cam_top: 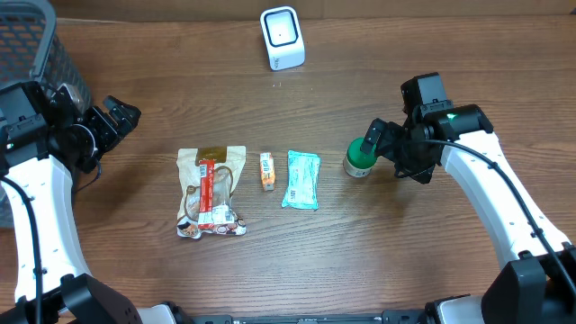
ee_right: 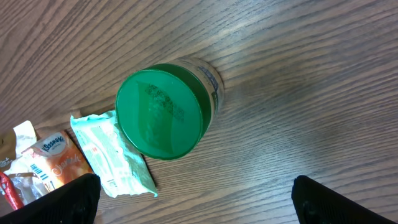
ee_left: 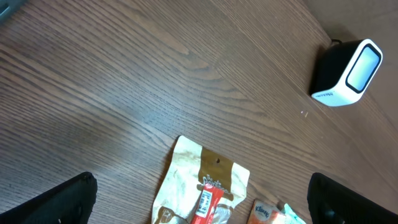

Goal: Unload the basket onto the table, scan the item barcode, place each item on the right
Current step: 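Lower the right gripper around the green-lidded jar, then close the right gripper on the jar lid and lift it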

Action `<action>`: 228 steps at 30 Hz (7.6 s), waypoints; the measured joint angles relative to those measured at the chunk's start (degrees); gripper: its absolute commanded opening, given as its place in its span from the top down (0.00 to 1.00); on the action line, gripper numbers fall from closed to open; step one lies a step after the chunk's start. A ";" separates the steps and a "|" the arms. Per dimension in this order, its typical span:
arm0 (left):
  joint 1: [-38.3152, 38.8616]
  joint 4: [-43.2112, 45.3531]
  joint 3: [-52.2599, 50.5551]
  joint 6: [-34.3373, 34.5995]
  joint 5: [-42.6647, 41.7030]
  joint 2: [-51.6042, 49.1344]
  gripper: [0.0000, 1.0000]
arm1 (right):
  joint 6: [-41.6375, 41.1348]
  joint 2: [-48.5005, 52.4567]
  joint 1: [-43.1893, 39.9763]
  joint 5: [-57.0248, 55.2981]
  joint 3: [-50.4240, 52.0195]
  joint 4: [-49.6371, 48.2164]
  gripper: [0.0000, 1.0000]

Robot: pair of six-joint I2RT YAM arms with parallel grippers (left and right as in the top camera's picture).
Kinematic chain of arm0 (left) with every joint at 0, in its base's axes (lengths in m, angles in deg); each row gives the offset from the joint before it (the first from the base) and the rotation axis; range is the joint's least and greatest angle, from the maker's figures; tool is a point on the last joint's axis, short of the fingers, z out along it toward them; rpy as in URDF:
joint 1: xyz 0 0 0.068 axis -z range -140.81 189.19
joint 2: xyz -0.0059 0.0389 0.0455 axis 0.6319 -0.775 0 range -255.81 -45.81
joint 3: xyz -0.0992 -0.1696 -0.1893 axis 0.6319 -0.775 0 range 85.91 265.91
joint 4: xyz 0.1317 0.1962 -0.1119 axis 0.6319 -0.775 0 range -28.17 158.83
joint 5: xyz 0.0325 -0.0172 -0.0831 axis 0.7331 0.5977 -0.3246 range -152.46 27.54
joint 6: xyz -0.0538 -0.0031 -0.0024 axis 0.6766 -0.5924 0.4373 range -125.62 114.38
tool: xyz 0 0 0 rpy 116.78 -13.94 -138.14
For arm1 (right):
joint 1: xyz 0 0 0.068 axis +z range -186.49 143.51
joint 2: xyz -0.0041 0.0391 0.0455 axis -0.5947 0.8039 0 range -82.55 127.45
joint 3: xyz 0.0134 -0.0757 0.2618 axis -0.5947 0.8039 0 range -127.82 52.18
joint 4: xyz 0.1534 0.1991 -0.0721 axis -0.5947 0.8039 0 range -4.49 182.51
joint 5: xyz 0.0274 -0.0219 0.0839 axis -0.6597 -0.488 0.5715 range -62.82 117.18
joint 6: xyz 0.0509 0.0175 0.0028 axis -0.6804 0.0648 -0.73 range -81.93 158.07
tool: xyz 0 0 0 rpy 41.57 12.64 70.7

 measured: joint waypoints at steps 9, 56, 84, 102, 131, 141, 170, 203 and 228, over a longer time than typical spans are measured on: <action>0.00 0.00 0.00 0.00 -0.02 0.00 0.01 | -0.04 0.00 0.00 -1.05 0.00 -0.28 0.00; 0.00 0.00 0.00 0.00 0.00 0.00 0.00 | 2.49 0.13 0.00 -4.09 0.02 -0.94 0.00; 0.00 0.02 0.00 0.00 -0.02 0.00 0.00 | 4.33 6.67 6.71 -9.44 1.73 -6.51 0.00; 0.00 0.00 0.00 0.00 0.00 0.00 0.01 | 7.34 7.30 6.69 -10.03 1.73 -10.36 0.00; 0.00 0.00 0.00 0.00 0.00 0.00 0.00 | 14.80 13.31 6.69 -9.46 1.70 -11.72 0.14; 0.00 0.02 0.00 0.00 0.00 0.00 0.00 | 14.71 13.31 6.69 -8.35 1.70 -10.32 0.23; 0.00 0.02 0.00 0.00 0.00 0.00 0.00 | 14.99 13.31 6.69 -10.01 2.25 -16.85 0.06; 0.00 0.02 0.00 0.00 0.00 0.00 0.01 | 14.78 13.00 6.69 -9.79 3.15 -6.19 0.27; 0.00 0.00 0.00 0.00 -0.02 0.00 0.01 | 14.99 13.14 6.58 -9.77 -1.88 0.68 0.06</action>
